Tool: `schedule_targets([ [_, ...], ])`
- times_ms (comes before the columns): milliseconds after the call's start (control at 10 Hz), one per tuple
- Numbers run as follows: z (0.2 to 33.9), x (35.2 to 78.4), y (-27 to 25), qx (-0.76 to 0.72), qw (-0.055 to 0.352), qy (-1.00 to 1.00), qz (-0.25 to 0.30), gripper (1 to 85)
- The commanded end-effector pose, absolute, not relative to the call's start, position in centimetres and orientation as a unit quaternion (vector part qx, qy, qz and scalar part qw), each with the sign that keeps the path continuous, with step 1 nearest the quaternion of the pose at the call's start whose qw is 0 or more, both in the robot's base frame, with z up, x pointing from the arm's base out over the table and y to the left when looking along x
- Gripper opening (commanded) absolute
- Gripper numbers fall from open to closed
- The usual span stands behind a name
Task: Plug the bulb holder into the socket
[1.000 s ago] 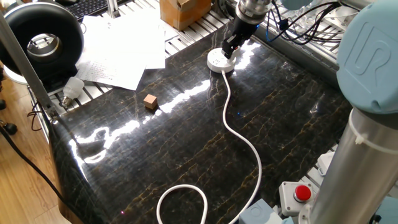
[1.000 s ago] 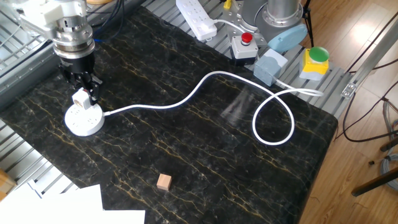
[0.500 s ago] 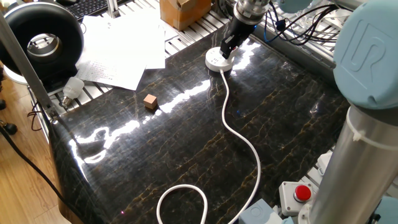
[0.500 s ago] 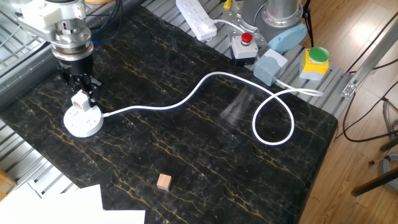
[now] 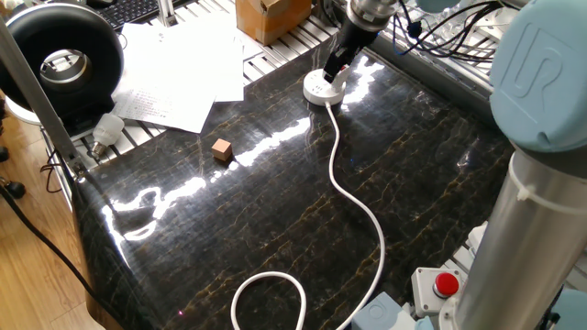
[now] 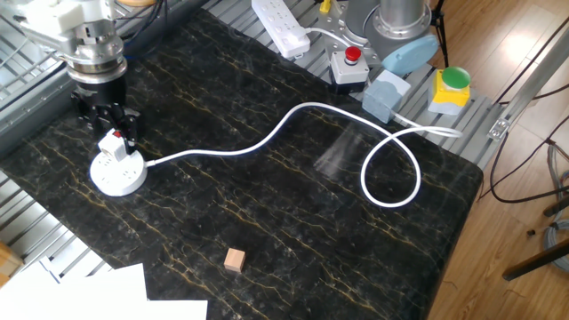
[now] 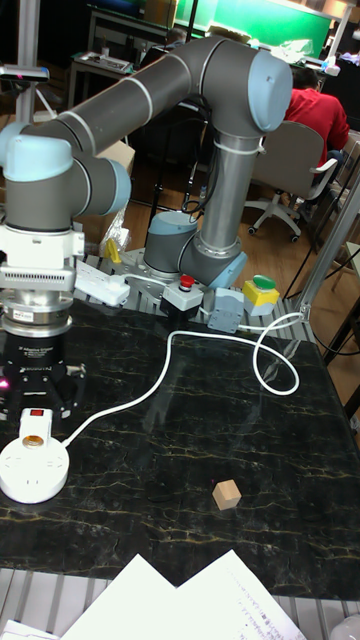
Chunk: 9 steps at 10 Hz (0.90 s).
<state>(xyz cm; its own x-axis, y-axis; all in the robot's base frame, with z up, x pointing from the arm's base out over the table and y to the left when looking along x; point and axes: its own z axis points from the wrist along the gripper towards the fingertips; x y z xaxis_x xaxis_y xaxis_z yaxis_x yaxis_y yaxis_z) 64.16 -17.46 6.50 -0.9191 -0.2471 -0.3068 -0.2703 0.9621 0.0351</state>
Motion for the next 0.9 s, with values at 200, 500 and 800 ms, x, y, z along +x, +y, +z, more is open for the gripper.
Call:
schedule_targets([
  [200, 10.3, 63.8, -17.3, -0.138, 0.114, 0.984, 0.021, 76.3],
  [500, 15.2, 63.1, -12.1, 0.004, 0.043, 0.999, 0.012, 5.0],
  [800, 16.4, 63.8, -7.4, 0.046, 0.043, 0.997, 0.035, 1.7],
])
